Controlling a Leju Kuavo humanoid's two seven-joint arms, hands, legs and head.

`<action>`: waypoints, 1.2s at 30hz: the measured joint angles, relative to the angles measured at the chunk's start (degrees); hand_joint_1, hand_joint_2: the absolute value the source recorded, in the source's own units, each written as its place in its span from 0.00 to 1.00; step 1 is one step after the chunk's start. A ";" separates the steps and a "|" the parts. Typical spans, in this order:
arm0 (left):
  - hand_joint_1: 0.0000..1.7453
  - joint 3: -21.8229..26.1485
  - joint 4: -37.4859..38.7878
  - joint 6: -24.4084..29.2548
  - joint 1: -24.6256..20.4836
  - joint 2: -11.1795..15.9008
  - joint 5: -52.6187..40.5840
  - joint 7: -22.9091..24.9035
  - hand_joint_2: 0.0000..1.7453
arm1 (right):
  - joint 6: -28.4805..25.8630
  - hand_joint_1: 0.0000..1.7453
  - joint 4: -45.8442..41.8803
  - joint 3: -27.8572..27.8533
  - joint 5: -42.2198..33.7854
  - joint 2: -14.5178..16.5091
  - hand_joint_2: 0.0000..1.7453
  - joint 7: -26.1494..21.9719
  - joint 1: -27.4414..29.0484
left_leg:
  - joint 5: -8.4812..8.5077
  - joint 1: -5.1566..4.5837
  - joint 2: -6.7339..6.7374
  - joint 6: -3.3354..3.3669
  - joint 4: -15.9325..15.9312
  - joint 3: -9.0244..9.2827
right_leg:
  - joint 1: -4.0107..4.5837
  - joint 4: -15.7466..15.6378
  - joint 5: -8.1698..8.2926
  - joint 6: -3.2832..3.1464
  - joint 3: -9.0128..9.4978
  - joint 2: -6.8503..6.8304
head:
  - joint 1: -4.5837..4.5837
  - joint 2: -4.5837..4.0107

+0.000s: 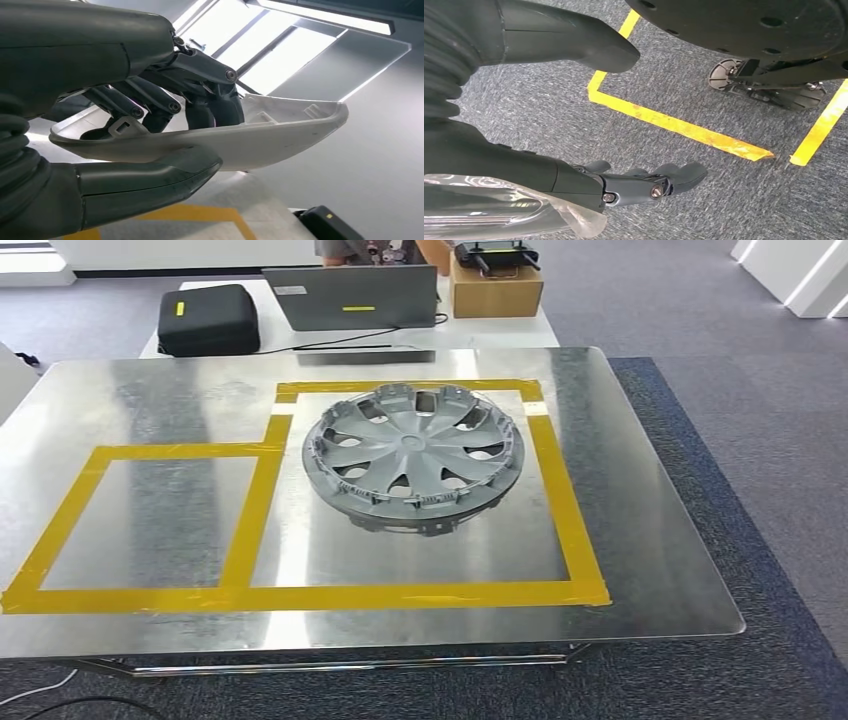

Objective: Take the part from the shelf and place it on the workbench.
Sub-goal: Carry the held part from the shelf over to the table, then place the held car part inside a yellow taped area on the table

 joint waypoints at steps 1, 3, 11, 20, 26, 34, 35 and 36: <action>1.00 0.16 1.39 -0.13 -0.88 0.90 -0.91 0.69 1.00 | 0.09 0.00 -0.04 0.11 0.15 -0.14 1.00 0.04 -0.04 | 0.04 0.01 -0.01 -0.07 -0.01 0.00 | 0.00 0.00 0.03 -0.05 0.01 -0.01 | -0.01 0.00; 1.00 0.20 3.95 -0.15 -2.48 2.67 -2.64 2.05 1.00 | 0.23 0.00 -0.17 0.31 0.34 -0.40 1.00 0.09 -0.13 | 0.11 0.02 -0.01 -0.17 -0.02 0.00 | -0.01 0.00 0.09 -0.13 0.02 0.01 | -0.01 0.00; 1.00 -1.84 11.04 1.07 -6.22 8.34 -5.84 5.40 1.00 | 0.37 0.00 -0.43 0.79 0.62 -1.11 1.00 0.11 -0.41 | 0.15 -0.04 0.02 -0.23 -0.02 0.07 | -0.07 -0.03 0.18 -0.17 0.13 0.07 | 0.01 0.00; 1.00 -5.79 16.17 1.26 -8.55 12.63 -10.09 10.11 1.00 | 0.90 0.00 -0.66 1.57 1.50 -1.52 1.00 0.19 -0.69 | 0.14 -0.06 0.01 -0.22 -0.02 0.09 | -0.09 -0.16 0.18 -0.16 0.18 0.02 | 0.01 0.00; 1.00 -14.26 23.79 1.19 -13.99 17.78 -17.52 17.54 1.00 | 1.33 0.00 -1.00 2.42 2.65 -2.16 1.00 0.51 -1.15 | 0.16 -0.07 0.00 -0.22 -0.01 0.13 | -0.09 -0.17 0.27 -0.12 0.25 0.01 | 0.00 0.00; 1.00 -24.94 31.66 -0.58 -20.63 20.20 -24.10 23.60 1.00 | 1.74 0.00 -1.35 3.21 3.06 -2.57 1.00 1.02 -1.83 | 0.17 -0.07 0.02 -0.22 0.00 0.15 | -0.11 -0.17 0.31 -0.10 0.26 0.09 | 0.01 0.00; 1.00 -25.83 32.37 -0.68 -21.07 20.27 -24.31 23.81 1.00 | 1.79 0.00 -1.36 3.28 3.06 -2.57 1.00 1.09 -1.88 | 0.17 -0.07 0.02 -0.22 0.00 0.15 | -0.11 -0.17 0.31 -0.10 0.26 0.10 | 0.01 0.00; 1.00 -26.53 32.95 -0.73 -21.41 20.29 -24.45 23.94 1.00 | 1.84 0.00 -1.37 3.34 3.05 -2.57 1.00 1.14 -1.90 | 0.17 -0.07 0.02 -0.22 0.00 0.15 | -0.11 -0.17 0.31 -0.10 0.26 0.12 | 0.01 0.00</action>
